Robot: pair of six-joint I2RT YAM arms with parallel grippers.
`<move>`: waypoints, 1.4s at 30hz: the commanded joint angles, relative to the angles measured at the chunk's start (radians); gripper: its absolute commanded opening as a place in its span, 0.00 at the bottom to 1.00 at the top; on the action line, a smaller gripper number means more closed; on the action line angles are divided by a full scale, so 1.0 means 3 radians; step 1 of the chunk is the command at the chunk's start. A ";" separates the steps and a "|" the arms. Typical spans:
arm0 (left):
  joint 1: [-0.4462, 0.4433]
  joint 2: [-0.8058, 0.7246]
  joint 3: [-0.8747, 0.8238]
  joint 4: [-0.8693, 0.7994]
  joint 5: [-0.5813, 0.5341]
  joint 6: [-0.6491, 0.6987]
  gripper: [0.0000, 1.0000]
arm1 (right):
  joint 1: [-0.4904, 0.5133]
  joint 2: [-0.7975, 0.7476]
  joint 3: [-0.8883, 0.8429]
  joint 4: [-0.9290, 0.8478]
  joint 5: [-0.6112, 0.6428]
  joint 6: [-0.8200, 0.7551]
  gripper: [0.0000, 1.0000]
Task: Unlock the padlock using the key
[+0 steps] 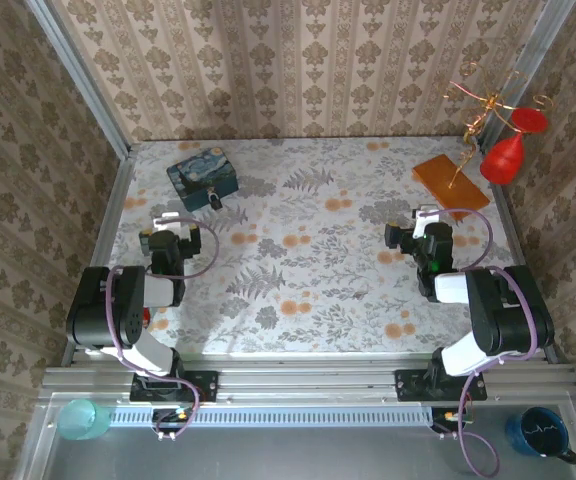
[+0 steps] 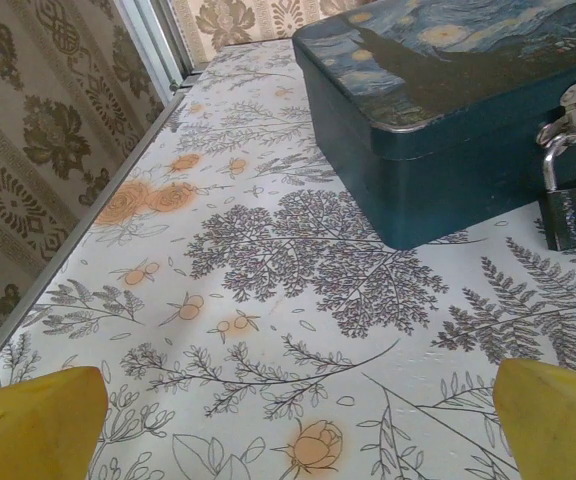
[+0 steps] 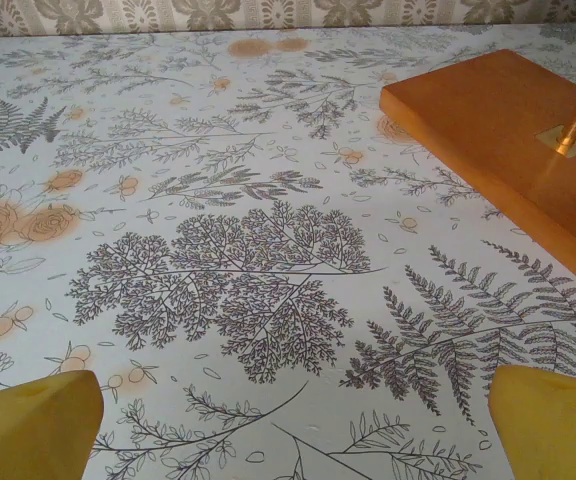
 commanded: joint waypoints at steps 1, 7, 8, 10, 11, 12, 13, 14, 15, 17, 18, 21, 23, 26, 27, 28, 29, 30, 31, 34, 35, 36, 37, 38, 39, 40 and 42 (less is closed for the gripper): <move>-0.0035 -0.0011 0.0006 0.0143 0.0047 0.0067 1.00 | 0.0015 -0.0004 0.0067 0.0032 0.0044 0.0002 1.00; -0.0035 -0.0011 0.0006 0.0145 0.0047 0.0068 1.00 | 0.0015 -0.0001 0.0063 0.0032 0.0043 0.0002 1.00; -0.0035 -0.0014 0.0006 0.0145 0.0047 0.0068 1.00 | 0.0015 -0.0004 0.0069 0.0032 0.0044 0.0002 1.00; -0.0035 -0.0014 0.0006 0.0144 0.0045 0.0068 1.00 | 0.0015 -0.0004 0.0067 0.0032 0.0048 0.0002 1.00; -0.0035 -0.0013 0.0006 0.0143 0.0044 0.0065 1.00 | 0.0015 -0.0004 0.0066 0.0032 0.0048 0.0002 1.00; -0.0035 -0.0011 0.0006 0.0143 0.0047 0.0068 1.00 | 0.0015 -0.0004 0.0064 0.0032 0.0045 0.0002 1.00; -0.0035 -0.0013 0.0006 0.0141 0.0045 0.0068 1.00 | 0.0014 -0.0002 0.0063 0.0032 0.0044 0.0002 1.00; -0.0034 -0.0014 0.0006 0.0144 0.0047 0.0068 1.00 | 0.0015 -0.0004 0.0064 0.0032 0.0042 0.0002 1.00; -0.0034 -0.0014 0.0006 0.0141 0.0048 0.0068 1.00 | 0.0015 -0.0004 0.0067 0.0029 0.0045 0.0002 1.00; -0.0035 -0.0010 0.0006 0.0145 0.0046 0.0068 1.00 | 0.0015 -0.0004 0.0066 0.0032 0.0044 0.0002 1.00; -0.0035 -0.0014 0.0006 0.0143 0.0047 0.0065 1.00 | 0.0015 -0.0001 0.0071 0.0031 0.0044 0.0002 1.00; -0.0035 -0.0011 0.0006 0.0137 0.0048 0.0068 1.00 | 0.0015 -0.0004 0.0069 0.0032 0.0046 0.0002 1.00; -0.0034 -0.0011 0.0006 0.0138 0.0046 0.0068 1.00 | 0.0015 0.0000 0.0069 0.0032 0.0043 0.0002 1.00; -0.0034 -0.0011 0.0006 0.0138 0.0048 0.0066 1.00 | 0.0015 -0.0003 0.0070 0.0032 0.0045 0.0002 1.00; -0.0035 -0.0014 0.0006 0.0138 0.0045 0.0062 1.00 | 0.0015 -0.0005 0.0069 0.0032 0.0044 0.0002 1.00; -0.0035 -0.0014 0.0006 0.0138 0.0047 0.0063 1.00 | 0.0015 -0.0004 0.0067 0.0032 0.0044 0.0003 1.00; -0.0035 -0.0014 0.0006 0.0136 0.0046 0.0063 1.00 | 0.0015 -0.0004 0.0064 0.0032 0.0043 0.0002 1.00; -0.0035 -0.0014 0.0006 0.0136 0.0047 0.0063 1.00 | 0.0017 0.0000 0.0068 0.0032 0.0041 0.0002 1.00; -0.0034 -0.0011 0.0005 0.0140 0.0047 0.0063 1.00 | 0.0013 -0.0002 0.0069 0.0027 0.0043 0.0002 1.00; 0.0024 -0.0024 0.0036 0.0065 0.0129 0.0014 1.00 | 0.0015 0.0001 0.0068 0.0027 0.0042 0.0002 1.00; 0.0037 -0.0027 0.0033 0.0063 0.0154 0.0006 1.00 | 0.0015 -0.0004 0.0063 0.0036 0.0048 0.0000 1.00; 0.0031 -0.0028 0.0013 0.0097 0.0167 0.0020 1.00 | 0.0020 -0.0004 0.0059 0.0044 0.0053 -0.0003 1.00; 0.0018 -0.0048 -0.0042 0.0184 0.0249 0.0066 1.00 | 0.0020 -0.0004 0.0058 0.0047 0.0053 -0.0007 1.00; 0.0010 -0.0106 -0.0079 0.0207 0.0336 0.0108 1.00 | 0.0028 -0.0009 0.0049 0.0057 0.0039 -0.0021 1.00; -0.0019 -0.0187 -0.0100 0.0176 0.0346 0.0148 1.00 | 0.0042 -0.0024 0.0047 0.0062 -0.0003 -0.0054 1.00; -0.0077 -0.0308 -0.0109 0.0100 0.0284 0.0199 1.00 | 0.0077 -0.0063 0.0008 0.0087 -0.0009 -0.0090 1.00; -0.0214 -0.0617 -0.0094 -0.0208 0.0059 0.0262 1.00 | 0.0165 -0.0221 -0.0120 0.0193 0.0024 -0.0202 1.00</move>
